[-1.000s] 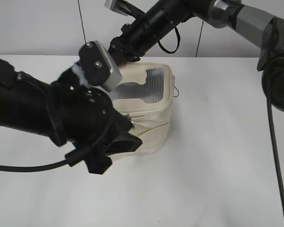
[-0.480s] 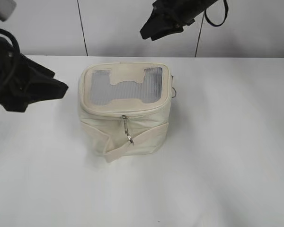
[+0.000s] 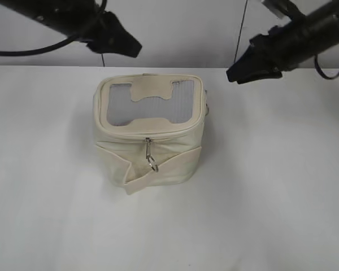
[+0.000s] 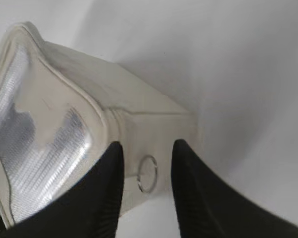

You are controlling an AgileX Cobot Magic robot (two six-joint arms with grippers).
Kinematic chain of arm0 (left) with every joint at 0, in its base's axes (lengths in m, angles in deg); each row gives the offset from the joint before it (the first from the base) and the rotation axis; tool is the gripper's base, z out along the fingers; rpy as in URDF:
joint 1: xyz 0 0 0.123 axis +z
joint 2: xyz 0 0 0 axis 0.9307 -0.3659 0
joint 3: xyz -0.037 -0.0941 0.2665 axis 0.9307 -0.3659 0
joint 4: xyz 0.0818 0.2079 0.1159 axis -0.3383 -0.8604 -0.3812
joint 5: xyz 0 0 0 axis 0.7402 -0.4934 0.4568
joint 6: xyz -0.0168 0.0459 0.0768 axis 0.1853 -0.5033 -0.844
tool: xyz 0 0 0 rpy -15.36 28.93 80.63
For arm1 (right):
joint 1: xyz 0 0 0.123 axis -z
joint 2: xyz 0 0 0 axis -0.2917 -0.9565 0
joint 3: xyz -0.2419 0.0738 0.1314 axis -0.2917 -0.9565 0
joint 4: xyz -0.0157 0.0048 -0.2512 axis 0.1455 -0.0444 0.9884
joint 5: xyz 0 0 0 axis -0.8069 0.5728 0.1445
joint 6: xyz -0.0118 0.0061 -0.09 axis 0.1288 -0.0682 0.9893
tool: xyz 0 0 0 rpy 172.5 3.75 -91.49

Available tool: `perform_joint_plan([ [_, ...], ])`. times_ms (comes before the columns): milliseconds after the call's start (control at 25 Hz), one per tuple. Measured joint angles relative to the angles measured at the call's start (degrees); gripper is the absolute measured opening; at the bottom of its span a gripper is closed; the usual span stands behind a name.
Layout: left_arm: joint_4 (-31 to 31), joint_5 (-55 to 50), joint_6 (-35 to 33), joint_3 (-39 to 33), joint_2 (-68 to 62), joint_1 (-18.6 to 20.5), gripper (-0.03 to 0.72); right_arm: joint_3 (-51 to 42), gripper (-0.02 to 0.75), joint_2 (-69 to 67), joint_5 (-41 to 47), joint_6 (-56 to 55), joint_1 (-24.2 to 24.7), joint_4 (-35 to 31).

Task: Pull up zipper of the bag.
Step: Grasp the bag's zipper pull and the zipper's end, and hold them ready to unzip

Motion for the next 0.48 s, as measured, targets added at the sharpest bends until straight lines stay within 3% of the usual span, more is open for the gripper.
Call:
perform_joint_plan([
  [240,2.1,-13.4,-1.9,26.1,-19.2,0.0,0.352,-33.0,0.267,16.5,-15.9,27.2,2.3,-20.4],
  [360,1.2,-20.4,-2.2,36.6,-26.8,-0.1,0.352,-40.3,0.267,17.8,-18.0,38.1,2.2,-28.2],
  [480,0.4,-23.5,-2.9,42.2,-31.2,-1.4,0.352,-42.5,0.267,17.8,-18.9,43.6,2.2,-32.1],
])
